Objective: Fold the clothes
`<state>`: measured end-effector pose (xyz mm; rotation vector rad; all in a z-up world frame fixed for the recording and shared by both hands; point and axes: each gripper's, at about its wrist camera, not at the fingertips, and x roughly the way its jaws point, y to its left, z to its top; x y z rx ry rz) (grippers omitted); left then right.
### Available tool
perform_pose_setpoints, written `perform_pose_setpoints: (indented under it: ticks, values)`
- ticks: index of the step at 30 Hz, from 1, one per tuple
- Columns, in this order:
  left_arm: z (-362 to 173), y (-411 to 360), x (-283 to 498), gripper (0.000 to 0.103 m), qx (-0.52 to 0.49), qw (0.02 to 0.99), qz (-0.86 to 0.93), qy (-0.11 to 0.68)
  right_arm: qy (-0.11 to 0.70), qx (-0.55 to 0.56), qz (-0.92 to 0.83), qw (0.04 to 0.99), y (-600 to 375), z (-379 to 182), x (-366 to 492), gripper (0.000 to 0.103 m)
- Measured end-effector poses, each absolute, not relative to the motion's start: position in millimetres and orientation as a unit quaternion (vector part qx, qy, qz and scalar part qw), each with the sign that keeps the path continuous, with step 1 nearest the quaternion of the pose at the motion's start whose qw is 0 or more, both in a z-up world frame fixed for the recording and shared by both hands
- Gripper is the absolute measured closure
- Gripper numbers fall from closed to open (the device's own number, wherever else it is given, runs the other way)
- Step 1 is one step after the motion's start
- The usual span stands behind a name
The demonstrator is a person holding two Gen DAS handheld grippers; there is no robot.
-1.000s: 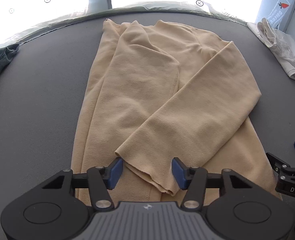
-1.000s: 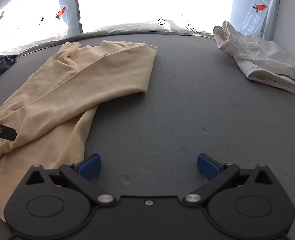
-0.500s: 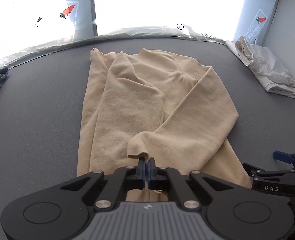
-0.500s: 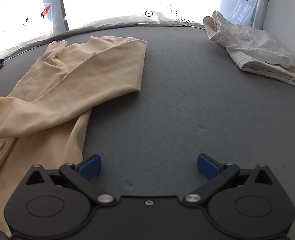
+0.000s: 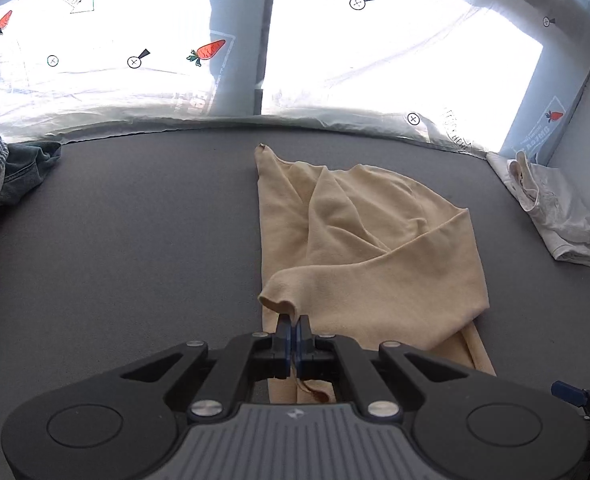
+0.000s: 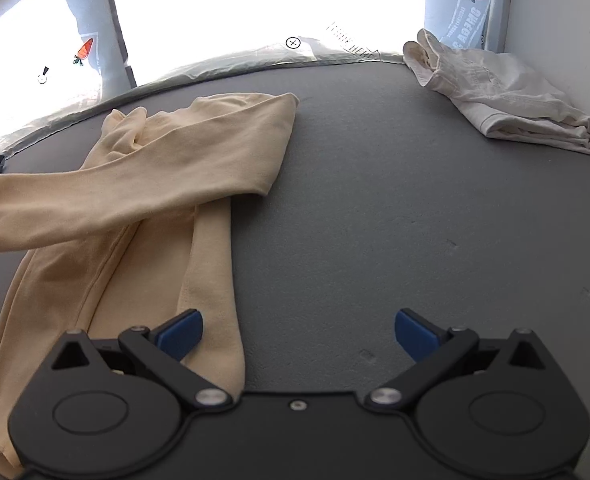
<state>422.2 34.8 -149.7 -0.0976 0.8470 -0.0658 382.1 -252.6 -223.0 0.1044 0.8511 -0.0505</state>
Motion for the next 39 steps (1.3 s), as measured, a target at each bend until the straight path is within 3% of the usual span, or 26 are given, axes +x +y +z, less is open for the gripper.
perform_pose_setpoints:
  ticks: [24, 39]
  values:
    - [-121.8, 190.8, 466.4, 0.102, -0.101, 0.929, 0.022, 0.354, 0.4, 0.068, -0.113, 0.907, -182.9, -219.7, 365.6, 0.0]
    - [-145.1, 265.1, 482.7, 0.101, -0.126, 0.914, 0.123, 0.366, 0.395, 0.046, -0.119, 0.91, -164.3, -217.8, 357.5, 0.0]
